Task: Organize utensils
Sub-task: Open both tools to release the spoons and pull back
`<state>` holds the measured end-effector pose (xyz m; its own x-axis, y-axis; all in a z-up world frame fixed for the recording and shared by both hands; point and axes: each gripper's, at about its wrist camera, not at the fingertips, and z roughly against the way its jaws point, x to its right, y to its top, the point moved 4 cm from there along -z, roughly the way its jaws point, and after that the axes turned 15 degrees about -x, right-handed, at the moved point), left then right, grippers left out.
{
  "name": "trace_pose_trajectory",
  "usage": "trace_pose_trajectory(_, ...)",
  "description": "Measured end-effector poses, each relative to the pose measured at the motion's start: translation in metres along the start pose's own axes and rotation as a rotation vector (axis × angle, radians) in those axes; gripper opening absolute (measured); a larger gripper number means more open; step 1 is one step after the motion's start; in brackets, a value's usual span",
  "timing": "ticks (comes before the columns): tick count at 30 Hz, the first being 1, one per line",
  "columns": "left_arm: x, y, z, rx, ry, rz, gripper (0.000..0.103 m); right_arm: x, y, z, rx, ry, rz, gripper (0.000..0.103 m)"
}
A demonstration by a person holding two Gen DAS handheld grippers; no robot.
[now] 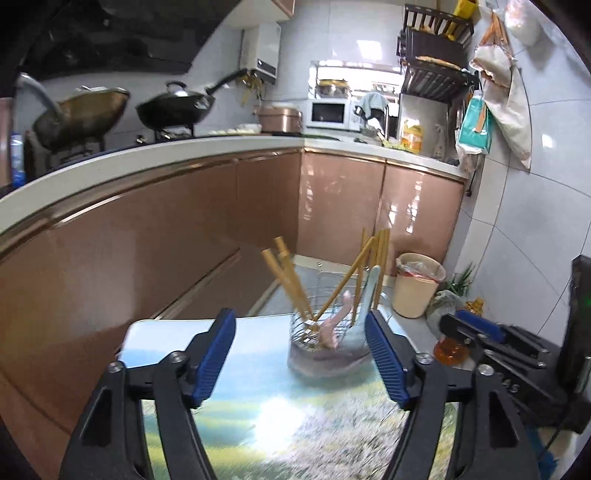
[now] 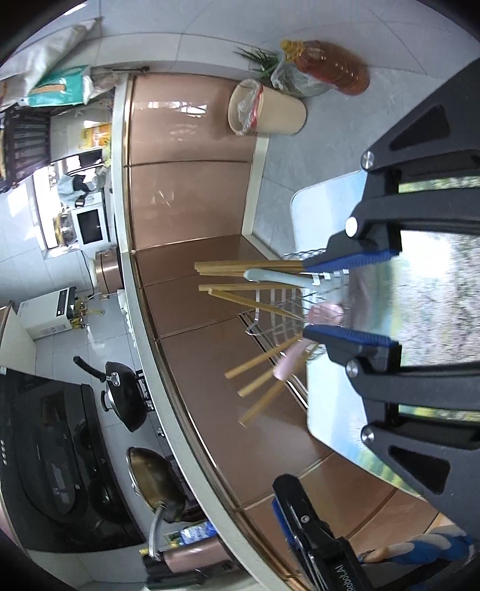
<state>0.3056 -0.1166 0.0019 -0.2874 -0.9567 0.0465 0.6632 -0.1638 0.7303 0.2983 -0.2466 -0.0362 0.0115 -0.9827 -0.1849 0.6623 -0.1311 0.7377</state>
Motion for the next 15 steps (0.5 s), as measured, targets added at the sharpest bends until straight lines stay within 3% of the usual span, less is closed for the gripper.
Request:
trace_pose_trajectory(4, -0.010, -0.032, 0.028, 0.044, 0.067, -0.003, 0.090, -0.016, -0.031, 0.022, 0.004, -0.051, 0.043, 0.042)
trace_pose_trajectory(7, -0.017, -0.053, 0.043, 0.063, 0.109, -0.008, 0.095, -0.026, -0.051, 0.036, 0.006, -0.070, 0.063, 0.045)
trace_pose_trajectory(15, -0.035, -0.094, 0.077, 0.076, 0.157, 0.028, 0.101, -0.047, -0.093, 0.070, 0.020, -0.103, 0.099, 0.051)
